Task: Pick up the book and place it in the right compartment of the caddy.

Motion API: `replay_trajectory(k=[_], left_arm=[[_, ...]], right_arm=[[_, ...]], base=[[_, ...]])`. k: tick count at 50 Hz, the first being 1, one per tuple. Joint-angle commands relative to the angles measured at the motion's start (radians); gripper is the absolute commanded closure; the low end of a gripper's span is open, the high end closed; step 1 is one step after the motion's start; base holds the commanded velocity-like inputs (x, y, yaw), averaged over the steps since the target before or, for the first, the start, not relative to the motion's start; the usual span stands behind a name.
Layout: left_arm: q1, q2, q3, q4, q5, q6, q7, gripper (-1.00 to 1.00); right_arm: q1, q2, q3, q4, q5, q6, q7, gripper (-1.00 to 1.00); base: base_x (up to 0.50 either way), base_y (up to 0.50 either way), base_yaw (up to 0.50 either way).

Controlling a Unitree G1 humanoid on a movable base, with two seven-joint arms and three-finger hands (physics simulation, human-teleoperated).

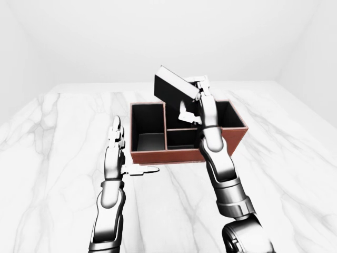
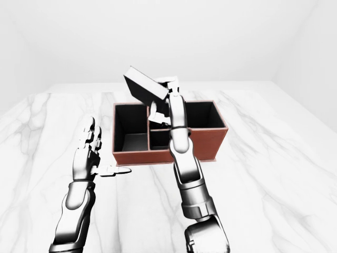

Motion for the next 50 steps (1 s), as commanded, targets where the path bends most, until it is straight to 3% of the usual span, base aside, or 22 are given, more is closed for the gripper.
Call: replay_trajectory(k=[1,30,50], left_arm=[[0.002,0.000,0.001,0.001,-0.003,0.000,-0.004,-1.00],[-0.002,0.001,0.003,0.005,0.003,0.000,0.000,-1.00],[0.002,0.000,-0.001,-0.014,0.006,0.000,0.001,-1.00]], right_arm=[[-0.113,-0.062,-0.065,0.018,0.103,0.000,-0.016,1.00],[-0.155,-0.314,-0.237,0.036,0.284,0.000,-0.027,1.00],[-0.116,-0.353,-0.260,0.082,0.299,0.000,-0.015,1.00]], base=[[0.00,0.00,0.00],[0.00,0.00,0.00],[0.00,0.00,0.00]])
